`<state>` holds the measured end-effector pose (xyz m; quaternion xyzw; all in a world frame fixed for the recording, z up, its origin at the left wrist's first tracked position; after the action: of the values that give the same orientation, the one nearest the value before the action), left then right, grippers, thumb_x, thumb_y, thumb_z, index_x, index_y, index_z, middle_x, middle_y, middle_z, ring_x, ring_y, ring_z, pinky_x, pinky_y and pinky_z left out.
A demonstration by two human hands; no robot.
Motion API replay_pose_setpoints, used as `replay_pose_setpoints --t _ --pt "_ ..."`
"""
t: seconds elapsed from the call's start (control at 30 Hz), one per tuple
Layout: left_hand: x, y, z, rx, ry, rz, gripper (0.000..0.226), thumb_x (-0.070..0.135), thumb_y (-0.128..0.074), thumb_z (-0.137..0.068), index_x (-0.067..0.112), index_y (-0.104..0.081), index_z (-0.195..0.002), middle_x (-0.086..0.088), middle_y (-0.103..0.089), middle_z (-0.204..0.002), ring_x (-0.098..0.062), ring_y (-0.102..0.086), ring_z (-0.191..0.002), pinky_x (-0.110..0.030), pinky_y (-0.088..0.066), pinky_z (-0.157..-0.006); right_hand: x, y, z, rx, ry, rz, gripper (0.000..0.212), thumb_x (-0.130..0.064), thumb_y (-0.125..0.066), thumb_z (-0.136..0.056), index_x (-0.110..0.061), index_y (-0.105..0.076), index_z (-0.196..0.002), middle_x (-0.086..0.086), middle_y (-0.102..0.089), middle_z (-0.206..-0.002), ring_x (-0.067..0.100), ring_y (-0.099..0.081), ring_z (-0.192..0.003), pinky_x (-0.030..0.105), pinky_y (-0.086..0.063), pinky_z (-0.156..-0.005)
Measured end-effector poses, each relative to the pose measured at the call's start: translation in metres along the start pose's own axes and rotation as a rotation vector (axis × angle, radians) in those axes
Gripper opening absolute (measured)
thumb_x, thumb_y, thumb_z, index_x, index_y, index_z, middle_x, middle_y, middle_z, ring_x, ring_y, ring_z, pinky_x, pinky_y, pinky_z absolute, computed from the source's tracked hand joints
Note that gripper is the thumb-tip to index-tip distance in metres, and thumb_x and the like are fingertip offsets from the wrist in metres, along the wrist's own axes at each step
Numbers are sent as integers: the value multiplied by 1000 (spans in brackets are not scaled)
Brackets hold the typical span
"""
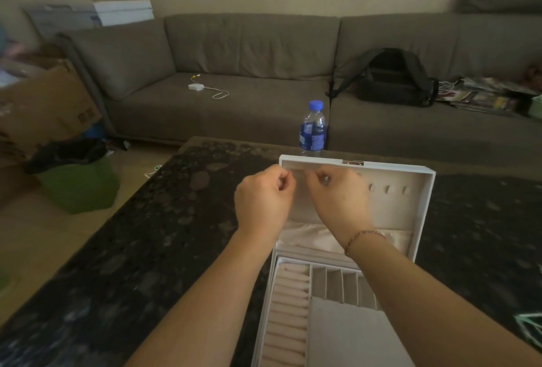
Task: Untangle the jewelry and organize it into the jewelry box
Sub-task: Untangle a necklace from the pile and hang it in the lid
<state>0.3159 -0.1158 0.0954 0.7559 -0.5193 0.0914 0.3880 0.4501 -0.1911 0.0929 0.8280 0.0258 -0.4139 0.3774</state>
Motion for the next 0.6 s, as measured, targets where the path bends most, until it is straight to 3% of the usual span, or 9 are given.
replay_pose_setpoints --t 0.07,0.17,0.33,0.6 --pt "2 0 -1 17 -3 -105 23 21 -75 -85 19 -65 -64 7 -55 -52 -10 -47 -43 -24 -42 -42 1 2 0 30 3 3 45 -26 -57 -90 -13 -42 -49 0 -40 -46 14 -36 -47 26 -27 -46" --pt "-3 -6 -3 3 64 -222 21 28 -72 -85 24 -65 -66 7 -57 -54 -15 -50 -45 -26 -45 -45 -1 1 2 53 32 58 53 -24 -60 -90 -16 -31 -47 -1 -31 -44 12 -28 -44 26 -24 -44" --pt "-7 -13 -5 -56 242 -214 17 31 -66 -89 26 -66 -73 6 -64 -66 -16 -60 -59 -30 -54 -57 3 -7 2 45 14 61 48 -25 -60 -89 -16 -37 -48 0 -38 -46 13 -32 -46 25 -25 -45" --pt "-8 -19 -3 -108 268 -249 13 33 -62 -95 27 -72 -89 5 -70 -78 -13 -62 -67 -25 -53 -60 9 -19 1 1 -29 56 47 -27 -58 -91 -19 -40 -49 -3 -40 -47 12 -36 -47 22 -24 -47"
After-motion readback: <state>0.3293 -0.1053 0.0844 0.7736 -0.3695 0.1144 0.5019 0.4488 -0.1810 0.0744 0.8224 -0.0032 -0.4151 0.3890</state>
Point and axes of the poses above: each hand's wrist, its own z-axis away from the middle knuckle, its own y-axis out of the back of the hand, x = y × z, the point moved 8 cm from there along -z, towards the middle knuckle
